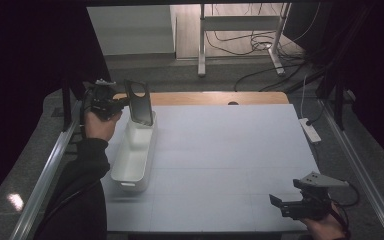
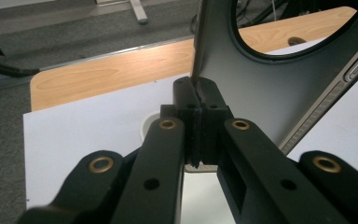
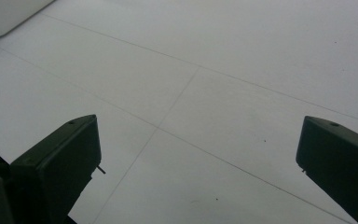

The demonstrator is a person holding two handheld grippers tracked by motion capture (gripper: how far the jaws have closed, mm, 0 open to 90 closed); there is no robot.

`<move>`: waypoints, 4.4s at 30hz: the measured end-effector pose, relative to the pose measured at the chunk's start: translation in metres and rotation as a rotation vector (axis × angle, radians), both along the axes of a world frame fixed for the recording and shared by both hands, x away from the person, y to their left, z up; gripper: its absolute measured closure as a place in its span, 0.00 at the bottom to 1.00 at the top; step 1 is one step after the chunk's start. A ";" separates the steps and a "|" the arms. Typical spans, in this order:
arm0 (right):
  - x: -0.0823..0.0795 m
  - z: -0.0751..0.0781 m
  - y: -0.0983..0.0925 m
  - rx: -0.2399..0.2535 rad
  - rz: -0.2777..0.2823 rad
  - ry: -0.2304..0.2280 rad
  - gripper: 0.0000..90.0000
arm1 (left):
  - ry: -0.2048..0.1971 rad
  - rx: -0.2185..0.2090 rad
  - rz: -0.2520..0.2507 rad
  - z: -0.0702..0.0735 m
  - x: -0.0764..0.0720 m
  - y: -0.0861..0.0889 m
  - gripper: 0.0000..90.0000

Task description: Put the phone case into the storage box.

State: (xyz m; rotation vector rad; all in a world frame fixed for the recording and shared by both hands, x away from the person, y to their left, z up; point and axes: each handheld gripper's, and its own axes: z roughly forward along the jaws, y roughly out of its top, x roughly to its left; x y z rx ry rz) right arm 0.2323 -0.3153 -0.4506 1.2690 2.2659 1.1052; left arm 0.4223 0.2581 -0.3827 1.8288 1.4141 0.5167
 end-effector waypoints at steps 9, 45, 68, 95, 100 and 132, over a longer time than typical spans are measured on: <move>-0.001 0.000 -0.001 0.006 -0.004 -0.014 0.00 | -0.002 -0.022 0.033 -0.006 0.011 0.003 0.99; -0.001 -0.001 0.001 -0.004 0.037 0.001 0.03 | 0.061 -0.029 0.080 -0.053 0.025 0.002 0.99; 0.000 -0.001 0.001 -0.007 0.037 0.012 0.03 | 0.115 0.010 0.061 -0.072 0.024 -0.001 0.97; 0.001 -0.001 0.001 -0.006 0.027 0.017 0.01 | 0.082 0.019 0.023 -0.064 0.022 -0.002 0.75; 0.001 -0.001 0.001 -0.005 0.026 0.019 0.01 | 0.085 0.017 0.020 -0.063 0.021 -0.002 0.71; 0.001 -0.001 0.001 -0.006 0.030 0.020 0.01 | 0.057 0.017 -0.044 -0.053 0.009 0.000 0.41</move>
